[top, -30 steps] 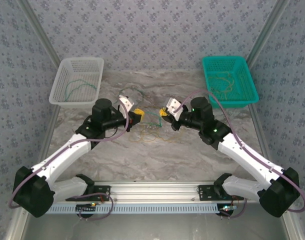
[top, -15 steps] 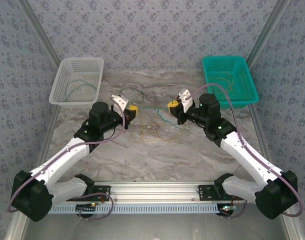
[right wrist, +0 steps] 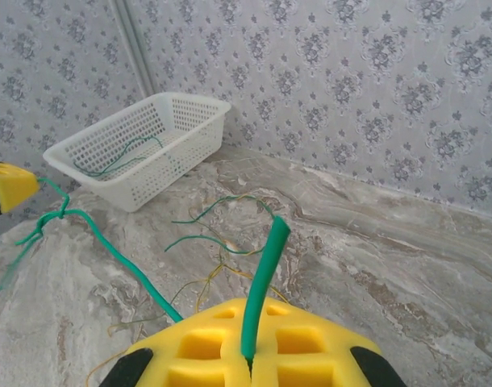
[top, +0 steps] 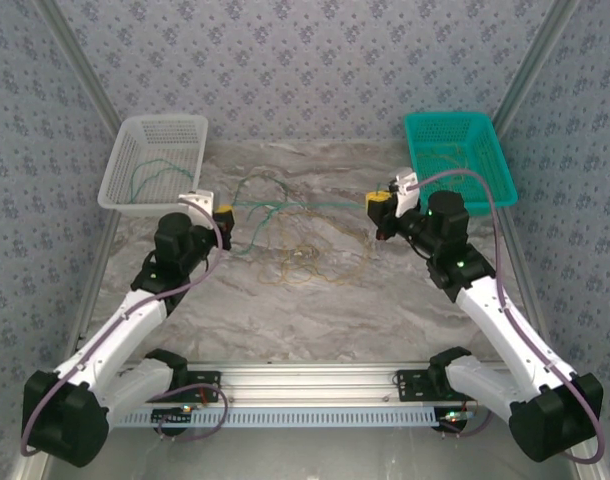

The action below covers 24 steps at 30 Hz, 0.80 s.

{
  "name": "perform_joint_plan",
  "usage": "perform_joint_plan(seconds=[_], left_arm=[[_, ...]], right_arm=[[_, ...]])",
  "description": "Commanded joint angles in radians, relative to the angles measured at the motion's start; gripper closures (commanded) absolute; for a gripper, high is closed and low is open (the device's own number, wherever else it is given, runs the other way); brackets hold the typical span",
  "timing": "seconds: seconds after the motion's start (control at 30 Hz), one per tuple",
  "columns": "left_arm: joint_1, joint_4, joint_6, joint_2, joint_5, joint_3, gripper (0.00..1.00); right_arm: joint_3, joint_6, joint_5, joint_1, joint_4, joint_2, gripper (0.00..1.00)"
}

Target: Untangle the cables

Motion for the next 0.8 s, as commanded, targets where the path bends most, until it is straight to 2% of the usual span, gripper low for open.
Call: perform_joint_plan(seconds=[0.0, 0.17, 0.3, 0.5, 0.77], left_arm=[[0.068, -0.047, -0.036, -0.042, -0.174, -0.002, 1.0], [0.122, -0.1, -0.063, -0.071, -0.143, 0.044, 1.0], [0.148, -0.12, -0.061, -0.068, -0.133, 0.073, 1.0], [0.211, -0.186, -0.079, -0.007, -0.151, 0.175, 1.0], [0.352, -0.374, -0.138, 0.295, -0.21, 0.441, 1.0]], right_arm=[[-0.007, 0.025, 0.13, -0.038, 0.014, -0.06, 1.0], [-0.01, 0.057, 0.284, -0.044, -0.008, -0.105, 1.0], [-0.031, 0.067, 0.334, -0.051, -0.001, -0.147, 1.0], [-0.031, 0.064, 0.25, -0.052, 0.004, -0.152, 1.0], [-0.044, 0.073, 0.228, -0.046, 0.022, -0.154, 1.0]])
